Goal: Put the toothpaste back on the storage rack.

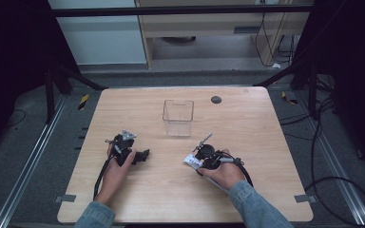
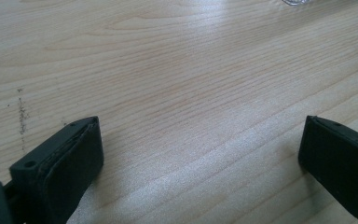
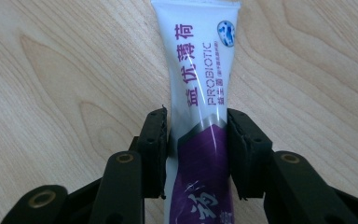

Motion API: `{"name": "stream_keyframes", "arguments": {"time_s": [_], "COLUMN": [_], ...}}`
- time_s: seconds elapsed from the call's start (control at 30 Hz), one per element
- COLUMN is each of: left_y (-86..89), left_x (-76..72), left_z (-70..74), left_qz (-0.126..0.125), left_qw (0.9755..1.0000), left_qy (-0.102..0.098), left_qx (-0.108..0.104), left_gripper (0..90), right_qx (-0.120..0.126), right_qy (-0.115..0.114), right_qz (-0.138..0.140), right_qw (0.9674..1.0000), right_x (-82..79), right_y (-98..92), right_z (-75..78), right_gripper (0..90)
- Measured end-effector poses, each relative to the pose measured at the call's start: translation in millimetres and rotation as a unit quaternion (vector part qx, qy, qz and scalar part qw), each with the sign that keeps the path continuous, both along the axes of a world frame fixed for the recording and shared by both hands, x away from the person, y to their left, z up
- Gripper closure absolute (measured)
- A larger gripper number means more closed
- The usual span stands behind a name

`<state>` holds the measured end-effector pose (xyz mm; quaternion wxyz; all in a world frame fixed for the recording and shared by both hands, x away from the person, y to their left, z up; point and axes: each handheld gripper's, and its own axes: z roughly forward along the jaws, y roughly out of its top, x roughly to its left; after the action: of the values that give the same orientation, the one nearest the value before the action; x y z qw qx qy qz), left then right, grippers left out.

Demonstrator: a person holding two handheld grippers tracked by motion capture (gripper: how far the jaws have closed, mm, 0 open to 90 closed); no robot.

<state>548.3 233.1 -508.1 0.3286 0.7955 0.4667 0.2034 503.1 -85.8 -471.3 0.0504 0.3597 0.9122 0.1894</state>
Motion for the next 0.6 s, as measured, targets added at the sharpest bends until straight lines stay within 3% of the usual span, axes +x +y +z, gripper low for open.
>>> {"name": "stream_keyframes", "arguments": {"time_s": [0.6], "left_y": [0.0], "left_x": [0.1], "left_z": [0.0], "left_qz": [0.000], "left_qw": [1.0000], "left_qy": [0.000], "left_qx": [0.000], "left_gripper": [0.0], "right_qx": [-0.004], "right_qy": [-0.002], "right_qz": [0.003], "right_qw": [1.0000], "right_x": [-1.5], "right_y": [2.2], "right_z": [-0.1], "right_gripper": [66.6]}}
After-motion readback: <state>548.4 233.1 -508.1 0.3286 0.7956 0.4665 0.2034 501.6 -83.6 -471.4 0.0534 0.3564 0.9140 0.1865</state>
